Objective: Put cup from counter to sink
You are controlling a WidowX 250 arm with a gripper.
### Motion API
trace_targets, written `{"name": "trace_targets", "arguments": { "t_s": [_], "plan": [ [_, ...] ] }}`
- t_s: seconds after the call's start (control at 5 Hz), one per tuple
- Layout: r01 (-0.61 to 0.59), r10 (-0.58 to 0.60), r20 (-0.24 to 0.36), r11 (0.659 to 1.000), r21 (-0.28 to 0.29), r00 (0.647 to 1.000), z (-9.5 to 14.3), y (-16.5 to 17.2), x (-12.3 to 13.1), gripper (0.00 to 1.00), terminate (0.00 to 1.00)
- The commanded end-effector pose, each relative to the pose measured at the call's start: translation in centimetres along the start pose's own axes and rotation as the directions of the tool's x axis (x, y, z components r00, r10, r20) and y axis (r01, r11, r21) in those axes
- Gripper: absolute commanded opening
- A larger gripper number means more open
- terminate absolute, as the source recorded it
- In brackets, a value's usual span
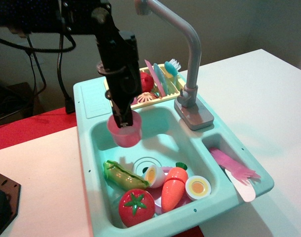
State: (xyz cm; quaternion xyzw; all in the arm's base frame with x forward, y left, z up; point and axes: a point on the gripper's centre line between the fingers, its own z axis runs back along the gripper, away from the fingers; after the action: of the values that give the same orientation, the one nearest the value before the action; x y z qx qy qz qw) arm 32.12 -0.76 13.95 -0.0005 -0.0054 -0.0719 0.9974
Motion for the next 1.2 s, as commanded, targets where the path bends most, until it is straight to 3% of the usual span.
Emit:
{"name": "trace_targets", "arguments": {
  "t_s": [0.0,0.2,0.4,0.6,0.8,1.0],
  "plan": [
    [-0.026,0.026,0.022,0.999,0.036,0.999,-2.7,0.4,0.8,0.00,0.00],
    [-0.034,0.034,0.005,0.999,0.043,0.999,-5.0,0.4,1.0,0.00,0.00],
    [-0.039,0.039,0.009,0.999,0.031,0.999,-5.4,0.5,1.2,1.00,0.00],
    [-0.095,0.092,0.051,0.994,0.057,0.994,-4.2,1.1,0.4,1.00,0.00],
    [-0.083,0.081,0.037,0.995,0.060,0.996,-3.3,1.7,-0.7,1.00,0.00],
    [-0.076,0.073,0.036,0.994,0.082,0.997,-0.8,2.8,-1.9,1.00,0.00]
  ]
}}
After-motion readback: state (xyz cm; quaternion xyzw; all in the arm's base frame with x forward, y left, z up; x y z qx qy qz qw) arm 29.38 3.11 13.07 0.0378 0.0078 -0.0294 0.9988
